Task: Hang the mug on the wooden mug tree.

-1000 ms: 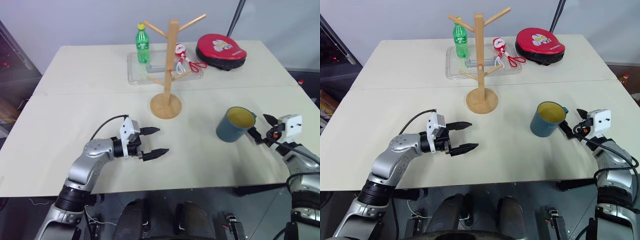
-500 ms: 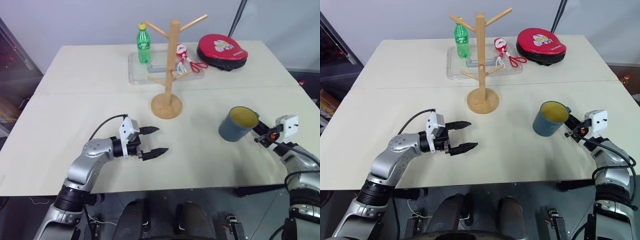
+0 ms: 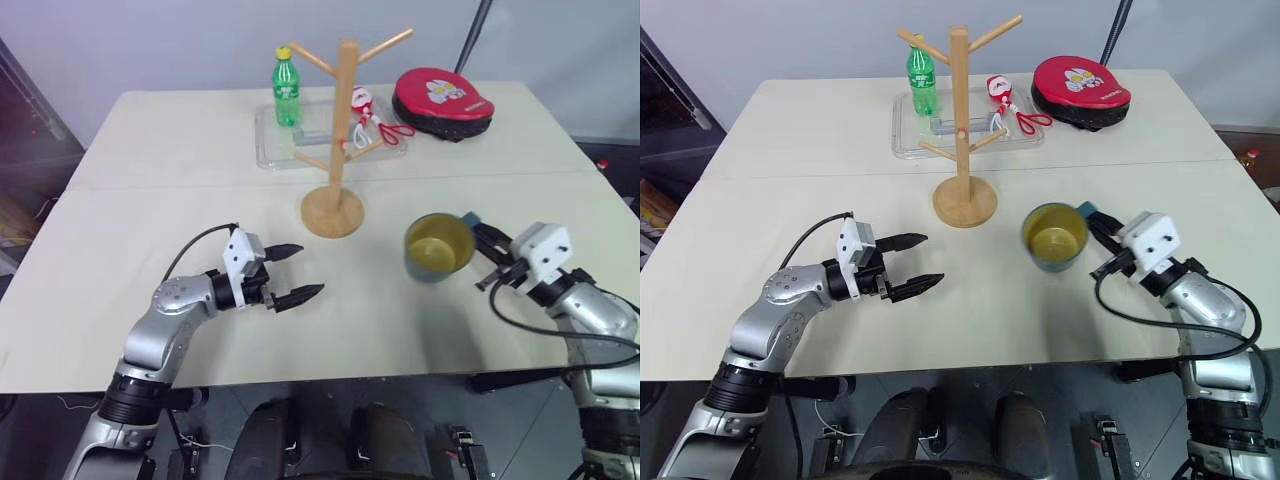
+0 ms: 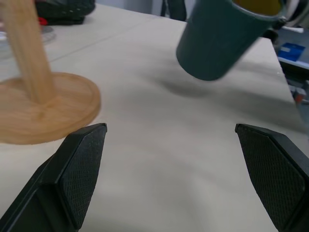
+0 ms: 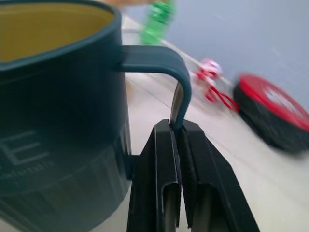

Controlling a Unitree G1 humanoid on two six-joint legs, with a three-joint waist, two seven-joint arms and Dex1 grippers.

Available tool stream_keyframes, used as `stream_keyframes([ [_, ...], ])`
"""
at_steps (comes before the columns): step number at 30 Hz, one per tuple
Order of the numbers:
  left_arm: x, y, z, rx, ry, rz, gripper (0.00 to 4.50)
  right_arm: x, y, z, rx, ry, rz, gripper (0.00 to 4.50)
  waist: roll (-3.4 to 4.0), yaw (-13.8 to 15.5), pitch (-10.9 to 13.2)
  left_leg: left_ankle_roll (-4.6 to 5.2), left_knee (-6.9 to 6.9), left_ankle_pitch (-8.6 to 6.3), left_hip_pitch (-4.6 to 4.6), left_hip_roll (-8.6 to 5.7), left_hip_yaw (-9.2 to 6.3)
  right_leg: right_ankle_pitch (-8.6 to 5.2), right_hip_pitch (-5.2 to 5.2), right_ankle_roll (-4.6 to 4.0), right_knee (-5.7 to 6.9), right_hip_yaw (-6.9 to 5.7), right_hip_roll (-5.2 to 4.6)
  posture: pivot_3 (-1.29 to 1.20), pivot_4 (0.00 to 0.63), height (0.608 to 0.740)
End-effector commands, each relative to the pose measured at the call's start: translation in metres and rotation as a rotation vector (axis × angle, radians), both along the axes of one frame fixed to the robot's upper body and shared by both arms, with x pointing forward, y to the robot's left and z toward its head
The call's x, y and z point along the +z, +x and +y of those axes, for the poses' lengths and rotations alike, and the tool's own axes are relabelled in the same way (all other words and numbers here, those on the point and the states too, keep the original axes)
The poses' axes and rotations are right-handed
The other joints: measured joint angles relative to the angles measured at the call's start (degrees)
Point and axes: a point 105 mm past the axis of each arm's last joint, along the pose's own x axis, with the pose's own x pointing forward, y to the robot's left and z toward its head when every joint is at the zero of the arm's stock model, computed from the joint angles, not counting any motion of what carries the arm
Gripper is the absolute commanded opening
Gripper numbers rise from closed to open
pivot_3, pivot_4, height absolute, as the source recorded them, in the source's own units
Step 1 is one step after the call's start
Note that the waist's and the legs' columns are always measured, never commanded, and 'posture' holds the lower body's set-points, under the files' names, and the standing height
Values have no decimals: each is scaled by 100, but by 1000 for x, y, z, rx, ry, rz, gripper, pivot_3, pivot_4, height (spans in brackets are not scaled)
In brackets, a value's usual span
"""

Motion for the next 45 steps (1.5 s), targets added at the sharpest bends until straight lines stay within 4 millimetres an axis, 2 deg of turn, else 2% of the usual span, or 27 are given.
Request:
stream_keyframes([
  [1, 14, 9, 9, 46, -16, -74, 4500, 34, -6, 34, 67, -10, -105, 37, -1, 15, 0, 0, 1, 0, -1, 1, -1, 0, -2, 0, 0, 0, 1, 0, 150, 739],
  [5, 20, 15, 16, 77, -30, -101, 4500, 45, -7, 59, 107, -5, -100, 37, -1, 35, 1, 0, -1, 0, -2, 2, -1, 0, -7, 0, 1, 0, 2, 0, 150, 739],
  [7, 29, 19, 26, 109, -50, -126, 4500, 54, -5, 73, 97, -5, -103, 37, -1, 44, 1, 0, 0, 0, -3, 1, -1, 0, -7, 0, 0, 0, 2, 0, 150, 739],
  [14, 59, 22, 47, 135, -82, -182, 4500, 81, 16, 98, 20, -12, -69, 37, -2, 53, 1, 1, 2, 0, -10, 1, -2, 0, -15, -1, 0, 0, 0, 0, 150, 739],
  [19, 83, 19, 51, 118, -112, -218, 4500, 91, 27, 114, -4, -65, -49, 37, -4, 61, 2, 2, 2, -1, -19, 0, -1, 0, -20, -1, 0, -1, 0, 0, 150, 739],
  [24, 93, 12, 48, 85, -132, -216, 4500, 95, 35, 123, -25, -79, -41, 37, -4, 46, 2, 0, 3, 1, -20, -1, 0, 0, -20, -1, 0, -2, 2, 0, 150, 739],
  [32, 99, 5, 44, 51, -140, -207, 4500, 104, 46, 128, -58, -69, -43, 37, -5, 13, 3, -4, 3, 3, -20, -1, 2, 0, -20, -1, 2, -3, 7, 0, 150, 739],
  [40, 98, 2, 42, 48, -145, -204, 4500, 110, 53, 134, -68, -69, -42, 37, -6, -65, 4, -11, 2, 8, -20, -1, 2, 1, -21, 0, 3, -3, 10, 0, 150, 739],
  [45, 98, 2, 40, 48, -150, -204, 4500, 107, 58, 138, -80, -88, -14, 37, -6, -63, 4, -11, 1, 8, -20, 0, 2, 1, -21, 0, 3, -3, 10, 0, 150, 739],
])
